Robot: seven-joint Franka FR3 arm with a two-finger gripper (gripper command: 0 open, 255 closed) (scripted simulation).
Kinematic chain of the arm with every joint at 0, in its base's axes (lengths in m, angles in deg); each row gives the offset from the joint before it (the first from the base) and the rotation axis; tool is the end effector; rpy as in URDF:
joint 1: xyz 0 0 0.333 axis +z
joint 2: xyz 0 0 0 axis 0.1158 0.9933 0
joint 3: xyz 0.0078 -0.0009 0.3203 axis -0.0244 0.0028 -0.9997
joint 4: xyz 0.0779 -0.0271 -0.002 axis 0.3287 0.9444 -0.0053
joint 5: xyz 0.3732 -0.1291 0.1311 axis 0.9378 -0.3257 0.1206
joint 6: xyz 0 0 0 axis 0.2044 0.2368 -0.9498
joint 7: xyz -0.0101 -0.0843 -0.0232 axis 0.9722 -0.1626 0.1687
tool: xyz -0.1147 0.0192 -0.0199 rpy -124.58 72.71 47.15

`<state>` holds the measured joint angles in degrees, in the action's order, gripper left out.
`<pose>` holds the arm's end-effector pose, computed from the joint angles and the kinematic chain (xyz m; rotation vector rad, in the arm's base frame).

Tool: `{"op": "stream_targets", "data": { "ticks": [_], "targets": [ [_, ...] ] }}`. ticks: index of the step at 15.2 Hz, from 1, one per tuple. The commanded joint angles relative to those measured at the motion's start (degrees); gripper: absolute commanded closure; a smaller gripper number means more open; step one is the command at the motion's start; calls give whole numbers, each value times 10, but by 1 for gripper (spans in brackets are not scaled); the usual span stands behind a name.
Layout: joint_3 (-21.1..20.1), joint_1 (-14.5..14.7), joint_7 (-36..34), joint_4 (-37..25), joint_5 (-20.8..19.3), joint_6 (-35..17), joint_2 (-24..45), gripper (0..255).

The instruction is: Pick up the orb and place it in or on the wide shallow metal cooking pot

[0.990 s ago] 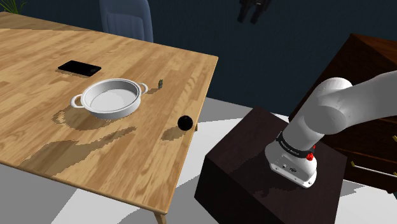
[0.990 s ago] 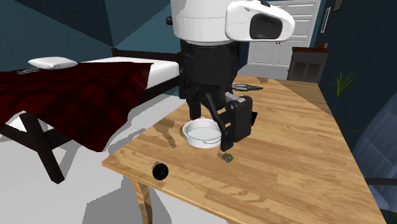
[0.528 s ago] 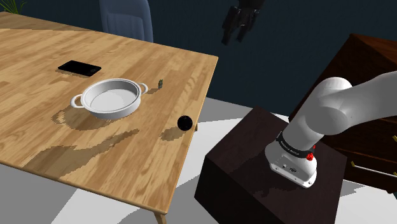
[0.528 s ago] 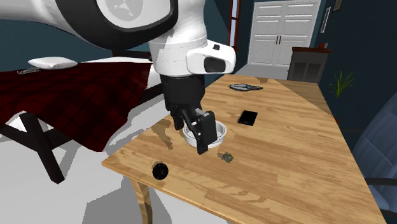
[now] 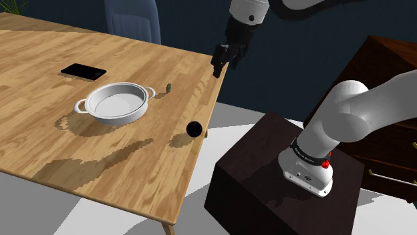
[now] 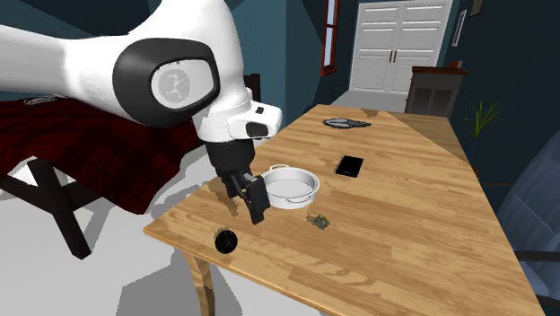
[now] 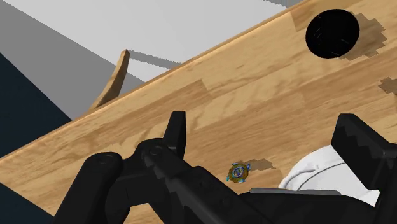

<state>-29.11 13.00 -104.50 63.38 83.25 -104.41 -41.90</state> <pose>0.3456 0.1658 0.4939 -3.1001 -0.0186 -0.2353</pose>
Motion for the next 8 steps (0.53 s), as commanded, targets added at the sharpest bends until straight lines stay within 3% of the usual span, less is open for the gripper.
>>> {"op": "stream_targets", "data": {
  "ticks": [1,8],
  "targets": [
    [-29,5,-23,10,2,-28,18,0],
    [-140,7,-115,20,-12,-126,113,0]
  ]
}}
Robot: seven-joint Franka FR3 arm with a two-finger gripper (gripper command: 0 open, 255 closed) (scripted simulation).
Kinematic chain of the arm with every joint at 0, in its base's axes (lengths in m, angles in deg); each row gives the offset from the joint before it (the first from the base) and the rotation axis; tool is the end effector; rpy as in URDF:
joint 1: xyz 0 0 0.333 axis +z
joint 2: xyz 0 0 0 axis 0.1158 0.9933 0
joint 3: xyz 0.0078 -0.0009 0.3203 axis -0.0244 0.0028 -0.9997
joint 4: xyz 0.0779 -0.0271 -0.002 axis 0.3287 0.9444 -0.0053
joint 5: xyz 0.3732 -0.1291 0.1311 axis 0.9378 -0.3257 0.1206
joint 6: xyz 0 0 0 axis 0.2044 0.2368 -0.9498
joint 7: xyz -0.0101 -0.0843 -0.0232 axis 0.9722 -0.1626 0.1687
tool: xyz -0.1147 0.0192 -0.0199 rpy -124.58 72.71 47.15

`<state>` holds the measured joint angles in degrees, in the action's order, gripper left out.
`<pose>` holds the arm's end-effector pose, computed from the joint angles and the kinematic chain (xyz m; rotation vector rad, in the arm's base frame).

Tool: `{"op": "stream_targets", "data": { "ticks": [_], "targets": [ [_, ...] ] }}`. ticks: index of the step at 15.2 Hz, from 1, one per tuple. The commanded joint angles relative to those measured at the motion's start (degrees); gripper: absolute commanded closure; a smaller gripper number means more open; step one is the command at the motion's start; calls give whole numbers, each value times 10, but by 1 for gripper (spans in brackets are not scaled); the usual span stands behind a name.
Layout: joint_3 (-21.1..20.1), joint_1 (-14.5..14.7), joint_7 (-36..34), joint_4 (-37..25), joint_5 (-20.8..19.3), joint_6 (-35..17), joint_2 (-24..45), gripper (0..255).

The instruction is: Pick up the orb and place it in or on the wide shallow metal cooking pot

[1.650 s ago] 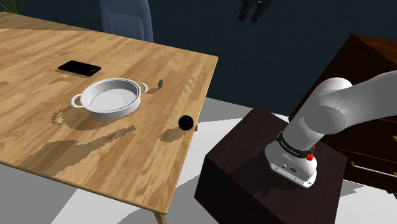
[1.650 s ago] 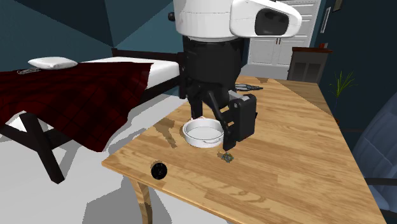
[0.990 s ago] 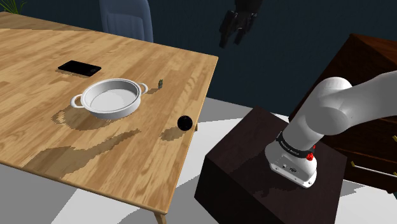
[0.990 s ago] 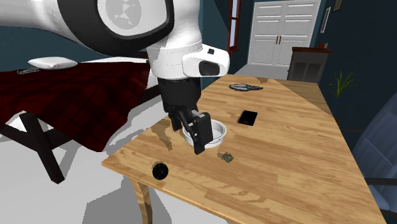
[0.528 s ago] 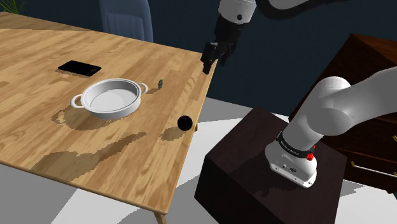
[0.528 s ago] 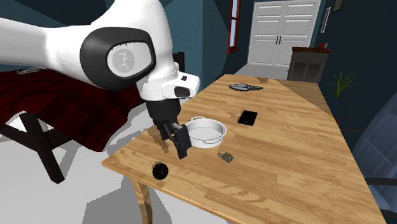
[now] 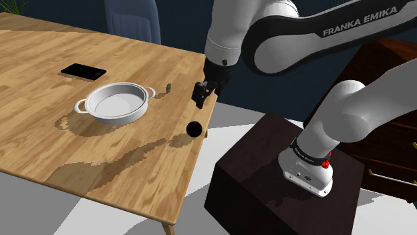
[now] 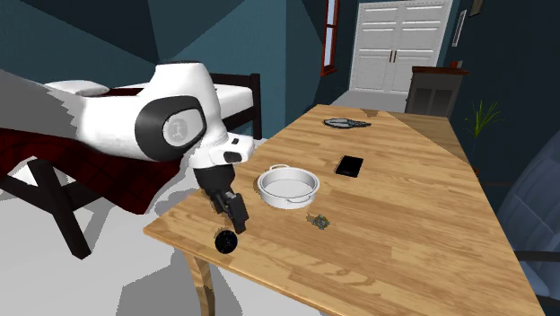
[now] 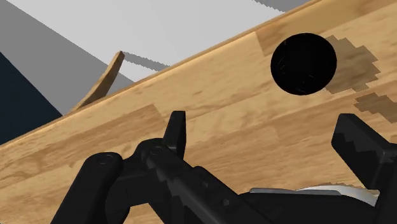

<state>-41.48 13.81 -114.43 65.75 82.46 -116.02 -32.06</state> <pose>0.3392 0.2495 0.4106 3.0937 0.0686 0.2351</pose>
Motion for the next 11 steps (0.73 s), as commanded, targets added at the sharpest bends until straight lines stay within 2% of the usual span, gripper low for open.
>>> {"op": "stream_targets", "data": {
  "ticks": [1,6,11],
  "targets": [
    [-34,-4,-32,-5,-11,-23,32,0],
    [-121,-34,-123,-22,-70,-83,125,0],
    [-136,-52,-144,-8,-98,-127,161,0]
  ]
}}
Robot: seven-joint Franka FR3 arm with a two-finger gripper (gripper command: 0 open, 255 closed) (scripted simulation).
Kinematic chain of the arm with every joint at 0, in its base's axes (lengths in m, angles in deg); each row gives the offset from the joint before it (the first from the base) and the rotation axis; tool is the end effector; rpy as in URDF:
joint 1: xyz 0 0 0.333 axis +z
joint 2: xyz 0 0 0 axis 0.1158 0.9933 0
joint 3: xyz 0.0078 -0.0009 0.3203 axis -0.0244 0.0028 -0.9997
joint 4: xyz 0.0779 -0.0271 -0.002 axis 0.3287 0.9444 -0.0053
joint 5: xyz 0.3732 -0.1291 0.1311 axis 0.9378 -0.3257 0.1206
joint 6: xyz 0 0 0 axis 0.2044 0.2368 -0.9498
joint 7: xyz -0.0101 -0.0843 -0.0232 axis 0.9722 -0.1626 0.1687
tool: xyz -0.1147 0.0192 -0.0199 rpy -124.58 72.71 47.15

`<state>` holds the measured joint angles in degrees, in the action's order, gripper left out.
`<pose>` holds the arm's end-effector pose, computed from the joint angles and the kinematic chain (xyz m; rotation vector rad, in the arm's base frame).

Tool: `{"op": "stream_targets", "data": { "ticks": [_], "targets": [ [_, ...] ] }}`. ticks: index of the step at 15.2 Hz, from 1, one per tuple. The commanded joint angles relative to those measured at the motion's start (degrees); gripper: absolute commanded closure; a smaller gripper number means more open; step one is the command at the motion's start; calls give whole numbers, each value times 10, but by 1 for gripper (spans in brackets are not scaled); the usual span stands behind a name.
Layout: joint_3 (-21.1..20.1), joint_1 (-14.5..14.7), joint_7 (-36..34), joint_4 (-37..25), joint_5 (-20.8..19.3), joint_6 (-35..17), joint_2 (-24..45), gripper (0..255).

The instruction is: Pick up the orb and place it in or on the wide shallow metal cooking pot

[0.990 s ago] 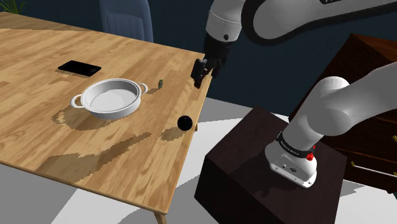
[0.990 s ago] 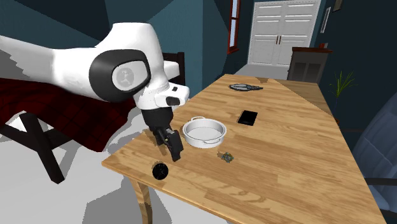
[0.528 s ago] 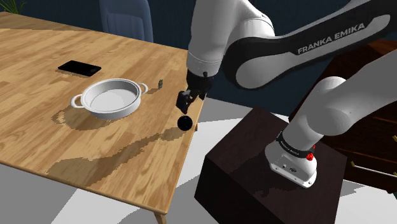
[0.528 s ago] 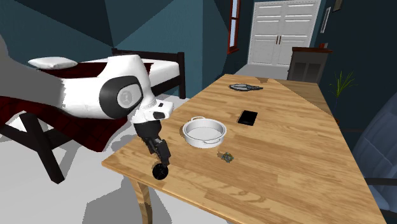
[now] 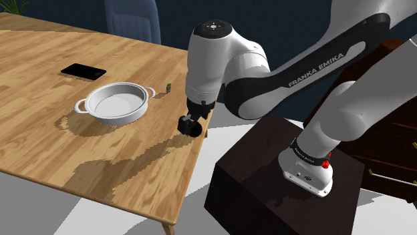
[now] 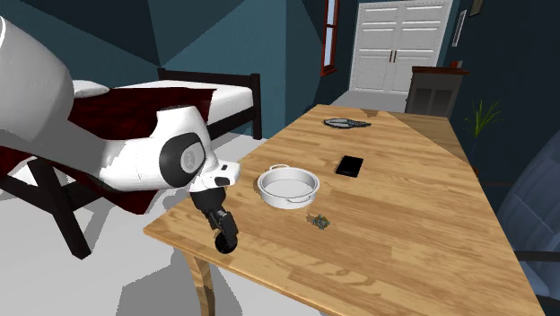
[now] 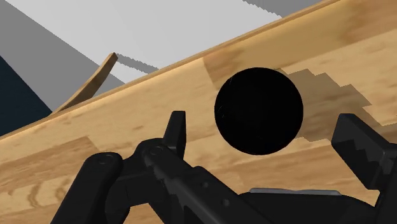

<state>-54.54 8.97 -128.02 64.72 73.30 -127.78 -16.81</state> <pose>0.3346 0.3124 0.3210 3.0348 0.1065 0.2310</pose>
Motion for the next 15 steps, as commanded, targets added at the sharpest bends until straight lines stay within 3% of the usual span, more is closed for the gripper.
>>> {"op": "stream_targets", "data": {
  "ticks": [1,10,11,15],
  "targets": [
    [-9,-8,-13,5,-14,-19,17,0],
    [-14,-14,-22,8,-27,-32,29,0],
    [-14,-14,-22,8,-27,-32,29,255],
    [-14,-14,-22,8,-27,-32,29,255]
  ]
}}
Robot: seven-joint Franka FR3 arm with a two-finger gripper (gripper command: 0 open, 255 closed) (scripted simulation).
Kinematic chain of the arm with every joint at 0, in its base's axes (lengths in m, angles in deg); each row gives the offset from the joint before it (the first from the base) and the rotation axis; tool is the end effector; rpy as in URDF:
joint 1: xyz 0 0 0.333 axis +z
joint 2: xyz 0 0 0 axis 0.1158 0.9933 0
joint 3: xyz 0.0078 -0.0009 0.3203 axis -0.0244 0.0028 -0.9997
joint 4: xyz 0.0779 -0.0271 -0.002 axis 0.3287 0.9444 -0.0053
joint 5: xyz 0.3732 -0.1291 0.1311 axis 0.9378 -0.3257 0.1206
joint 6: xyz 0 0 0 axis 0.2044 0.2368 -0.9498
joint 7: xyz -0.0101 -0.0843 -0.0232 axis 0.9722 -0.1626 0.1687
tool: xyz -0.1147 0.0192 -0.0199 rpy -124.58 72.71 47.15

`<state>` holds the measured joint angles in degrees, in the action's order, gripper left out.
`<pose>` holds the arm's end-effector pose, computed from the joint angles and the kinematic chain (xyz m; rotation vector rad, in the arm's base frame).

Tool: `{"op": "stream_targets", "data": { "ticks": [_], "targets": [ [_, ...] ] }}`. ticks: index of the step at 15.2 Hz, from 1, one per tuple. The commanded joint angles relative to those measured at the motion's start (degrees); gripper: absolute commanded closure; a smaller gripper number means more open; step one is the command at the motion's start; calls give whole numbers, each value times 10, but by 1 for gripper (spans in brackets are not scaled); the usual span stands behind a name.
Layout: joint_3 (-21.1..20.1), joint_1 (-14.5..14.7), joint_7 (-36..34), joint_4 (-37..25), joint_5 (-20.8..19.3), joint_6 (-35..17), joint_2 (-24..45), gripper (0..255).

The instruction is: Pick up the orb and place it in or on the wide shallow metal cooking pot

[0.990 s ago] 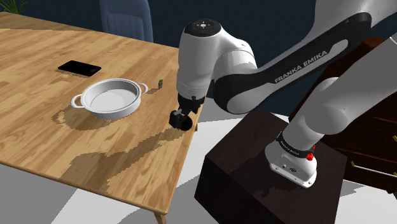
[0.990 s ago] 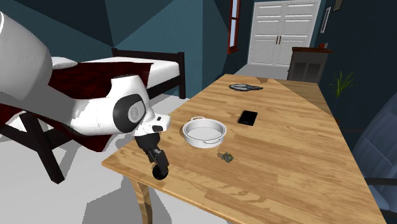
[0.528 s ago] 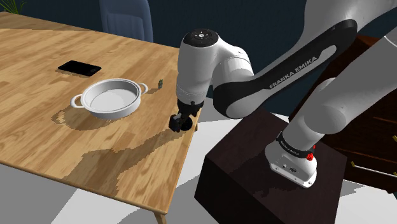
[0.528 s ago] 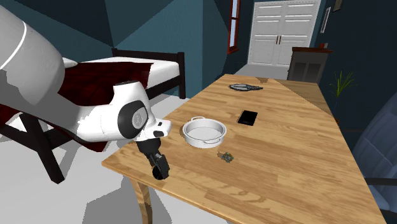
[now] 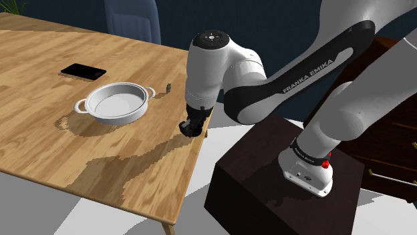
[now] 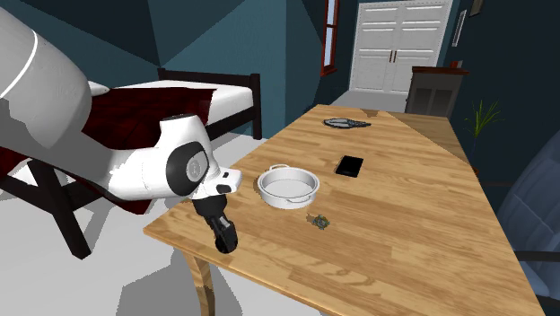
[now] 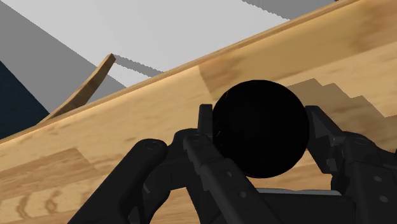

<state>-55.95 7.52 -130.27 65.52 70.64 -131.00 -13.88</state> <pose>0.3353 0.3124 0.3009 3.0355 0.1073 0.2317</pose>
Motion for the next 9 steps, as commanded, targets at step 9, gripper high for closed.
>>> {"op": "stream_targets", "data": {
  "ticks": [9],
  "targets": [
    [15,13,24,-11,27,35,-29,255]
  ]
}}
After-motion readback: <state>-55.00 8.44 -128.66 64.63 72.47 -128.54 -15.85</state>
